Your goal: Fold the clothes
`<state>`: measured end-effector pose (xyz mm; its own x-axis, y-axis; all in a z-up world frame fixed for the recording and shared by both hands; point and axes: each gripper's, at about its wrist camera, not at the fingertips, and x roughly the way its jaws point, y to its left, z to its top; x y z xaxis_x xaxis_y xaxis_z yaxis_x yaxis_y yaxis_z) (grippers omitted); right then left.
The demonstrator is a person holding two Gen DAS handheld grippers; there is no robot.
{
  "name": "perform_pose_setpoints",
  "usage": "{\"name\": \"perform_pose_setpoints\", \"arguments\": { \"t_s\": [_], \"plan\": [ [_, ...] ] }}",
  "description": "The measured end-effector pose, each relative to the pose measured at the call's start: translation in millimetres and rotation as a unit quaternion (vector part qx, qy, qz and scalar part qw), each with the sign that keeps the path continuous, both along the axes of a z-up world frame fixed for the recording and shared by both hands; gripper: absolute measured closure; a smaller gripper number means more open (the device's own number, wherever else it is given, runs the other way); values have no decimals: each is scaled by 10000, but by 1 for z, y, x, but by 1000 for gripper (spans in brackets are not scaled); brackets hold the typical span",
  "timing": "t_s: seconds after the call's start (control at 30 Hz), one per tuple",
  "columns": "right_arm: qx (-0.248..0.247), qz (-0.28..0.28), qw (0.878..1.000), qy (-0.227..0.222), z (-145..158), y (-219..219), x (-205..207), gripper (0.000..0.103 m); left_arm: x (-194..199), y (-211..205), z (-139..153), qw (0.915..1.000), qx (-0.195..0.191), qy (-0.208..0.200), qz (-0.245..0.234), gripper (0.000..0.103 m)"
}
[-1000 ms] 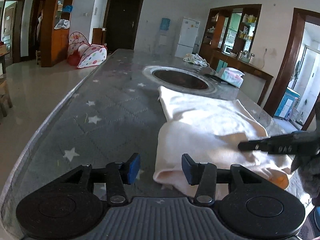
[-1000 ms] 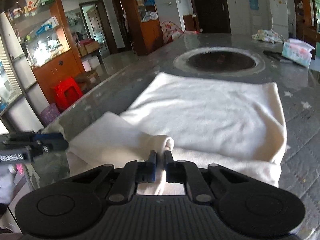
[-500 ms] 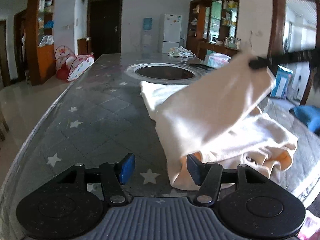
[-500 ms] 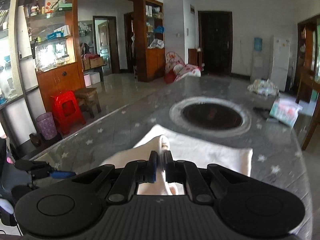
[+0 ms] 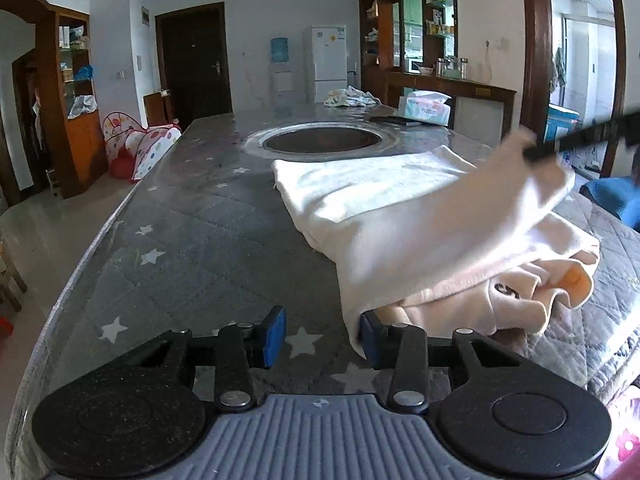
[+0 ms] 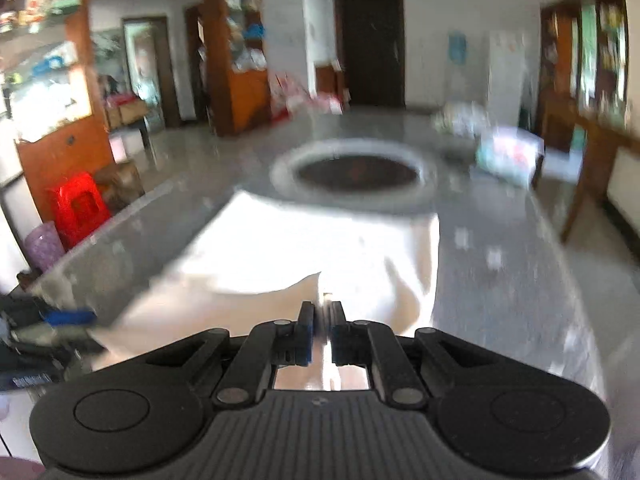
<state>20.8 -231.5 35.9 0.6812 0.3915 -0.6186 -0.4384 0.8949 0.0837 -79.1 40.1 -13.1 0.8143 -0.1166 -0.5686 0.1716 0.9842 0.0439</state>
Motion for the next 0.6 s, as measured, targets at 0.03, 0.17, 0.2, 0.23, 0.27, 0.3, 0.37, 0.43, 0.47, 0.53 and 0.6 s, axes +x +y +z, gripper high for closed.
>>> {"name": "perform_pose_setpoints", "arguments": {
  "t_s": [0.03,0.17,0.2,0.23,0.27,0.3,0.37,0.43,0.47,0.53,0.6],
  "plan": [
    [-5,-36,9999,95,-8,-3,0,92,0,0,0,10000,11,21,-14,60],
    [45,-184,9994,291,-26,-13,0,92,-3,9,7,9996,-35,167,-241,58],
    [110,-197,9993,286,-25,-16,-1,92,-3,11,9,9993,-50,202,-302,58],
    [143,-190,9995,218,-22,-18,-3,92,-4,14,12,9992,-66,203,-344,58],
    [159,-160,9997,129,-18,-19,-4,92,-4,16,16,9991,-82,187,-377,58],
    [182,-117,9997,60,-16,-18,-6,92,-4,19,20,9990,-99,172,-409,58],
    [221,-38,9997,-26,-14,-16,-5,92,0,23,29,9990,-163,90,-405,58],
    [256,34,9996,-74,-14,-11,-1,92,8,21,36,9989,-278,-13,-389,60],
    [269,69,9996,-88,-15,-8,0,92,12,19,39,9986,-350,-46,-402,60],
    [293,144,9994,-117,-18,0,3,92,23,10,41,9972,-542,-96,-513,60],
    [277,248,9992,-164,-21,6,5,92,36,0,40,9953,-707,-117,-655,60]
  ]
}}
